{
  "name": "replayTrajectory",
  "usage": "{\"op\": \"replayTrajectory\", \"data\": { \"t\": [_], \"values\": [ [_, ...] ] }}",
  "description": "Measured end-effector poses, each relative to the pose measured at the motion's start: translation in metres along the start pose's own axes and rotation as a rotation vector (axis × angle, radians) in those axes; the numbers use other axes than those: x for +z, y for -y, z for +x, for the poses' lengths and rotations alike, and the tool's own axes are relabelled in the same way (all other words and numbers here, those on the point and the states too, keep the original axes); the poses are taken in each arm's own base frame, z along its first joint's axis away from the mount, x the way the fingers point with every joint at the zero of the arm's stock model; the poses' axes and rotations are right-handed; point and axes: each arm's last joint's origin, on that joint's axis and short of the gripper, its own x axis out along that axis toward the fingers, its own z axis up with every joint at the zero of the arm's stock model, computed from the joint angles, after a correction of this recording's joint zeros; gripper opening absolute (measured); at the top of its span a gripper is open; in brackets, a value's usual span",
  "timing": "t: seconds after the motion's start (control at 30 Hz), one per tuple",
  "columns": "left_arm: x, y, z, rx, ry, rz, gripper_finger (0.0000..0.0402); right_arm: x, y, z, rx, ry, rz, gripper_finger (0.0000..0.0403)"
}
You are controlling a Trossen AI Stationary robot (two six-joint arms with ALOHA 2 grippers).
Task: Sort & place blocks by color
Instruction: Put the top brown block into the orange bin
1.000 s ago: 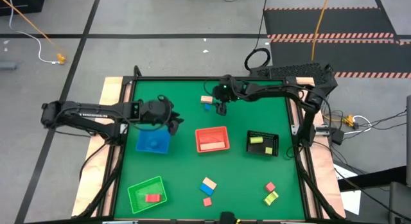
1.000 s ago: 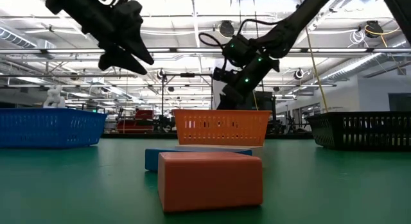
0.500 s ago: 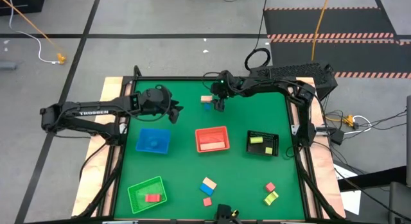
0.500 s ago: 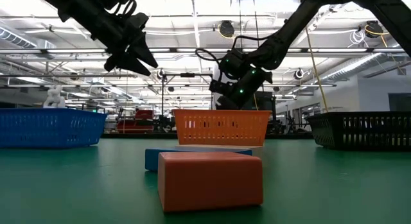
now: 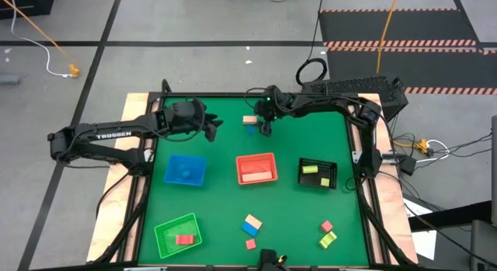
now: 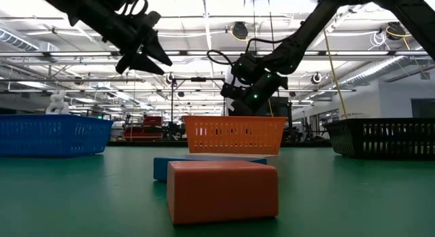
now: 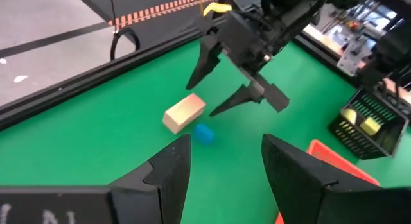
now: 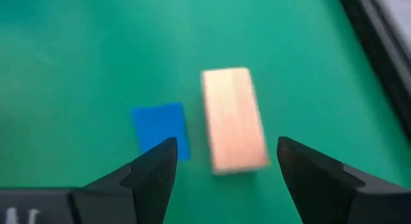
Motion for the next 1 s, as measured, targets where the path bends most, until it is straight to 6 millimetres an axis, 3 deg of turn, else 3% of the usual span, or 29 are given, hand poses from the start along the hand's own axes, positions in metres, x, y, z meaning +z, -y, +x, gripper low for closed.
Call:
{"op": "replayTrajectory", "data": {
  "t": [0.2,0.57,0.83,1.0],
  "values": [
    [0.001,-0.001,0.0,-0.013,0.002,-0.022,0.0191,-0.015,-0.002,0.022,0.052,-0.031,-0.013,0.0221],
    [0.0,0.001,0.0,-0.02,-0.005,-0.131,0.0191,-0.012,-0.002,0.021,0.028,-0.017,-0.005,0.0113],
    [-0.005,0.011,-0.001,-0.056,-0.024,-0.031,0.0191,-0.01,-0.002,0.018,0.027,-0.014,0.04,0.0113],
    [-0.008,0.017,-0.002,-0.082,-0.028,0.132,0.0191,0.008,-0.002,-0.004,0.008,0.046,0.087,0.0113]
  ]
}}
